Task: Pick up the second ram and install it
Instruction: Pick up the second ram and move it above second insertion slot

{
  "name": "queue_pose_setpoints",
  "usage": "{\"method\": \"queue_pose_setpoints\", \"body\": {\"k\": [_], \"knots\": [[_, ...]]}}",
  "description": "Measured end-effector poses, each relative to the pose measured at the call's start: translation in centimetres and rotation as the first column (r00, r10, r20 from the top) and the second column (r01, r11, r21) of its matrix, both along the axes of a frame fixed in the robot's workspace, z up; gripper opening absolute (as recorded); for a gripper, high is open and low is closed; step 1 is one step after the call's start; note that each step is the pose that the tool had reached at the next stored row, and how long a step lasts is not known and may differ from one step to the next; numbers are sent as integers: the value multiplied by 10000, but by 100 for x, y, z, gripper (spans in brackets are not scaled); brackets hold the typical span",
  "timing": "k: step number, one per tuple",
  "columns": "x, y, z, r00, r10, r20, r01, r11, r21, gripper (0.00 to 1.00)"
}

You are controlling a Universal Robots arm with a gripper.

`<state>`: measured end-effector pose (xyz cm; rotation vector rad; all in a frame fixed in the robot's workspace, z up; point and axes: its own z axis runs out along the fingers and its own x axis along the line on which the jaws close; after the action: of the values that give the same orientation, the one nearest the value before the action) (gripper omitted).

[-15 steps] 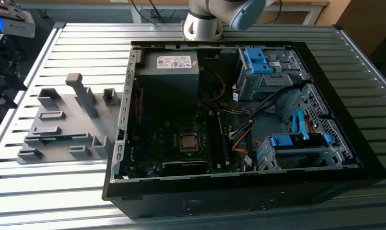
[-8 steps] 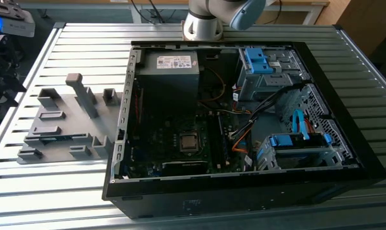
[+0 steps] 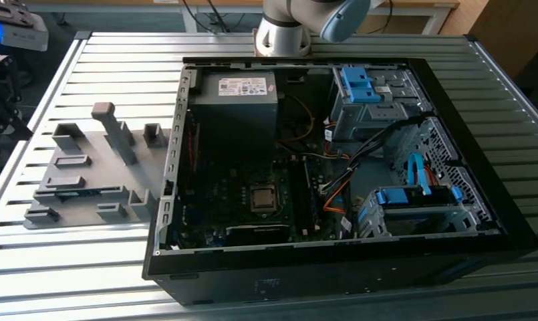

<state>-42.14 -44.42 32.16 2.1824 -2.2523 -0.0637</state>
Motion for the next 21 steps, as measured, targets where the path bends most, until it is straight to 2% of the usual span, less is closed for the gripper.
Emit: {"method": "queue_pose_setpoints", "body": {"k": [2, 10, 11, 12, 14, 17, 18, 21], "knots": [[0, 0, 2, 10000, 0, 0, 0, 10000, 0, 11], [0, 0, 11, 10000, 0, 0, 0, 10000, 0, 11], [0, 0, 13, 10000, 0, 0, 0, 10000, 1, 17], [0, 0, 14, 10000, 0, 0, 0, 10000, 0, 17], [0, 0, 16, 10000, 0, 0, 0, 10000, 0, 29], [0, 0, 20, 10000, 0, 0, 0, 10000, 0, 35], [0, 0, 21, 10000, 0, 0, 0, 10000, 0, 41], [0, 0, 25, 10000, 0, 0, 0, 10000, 0, 41]]}}
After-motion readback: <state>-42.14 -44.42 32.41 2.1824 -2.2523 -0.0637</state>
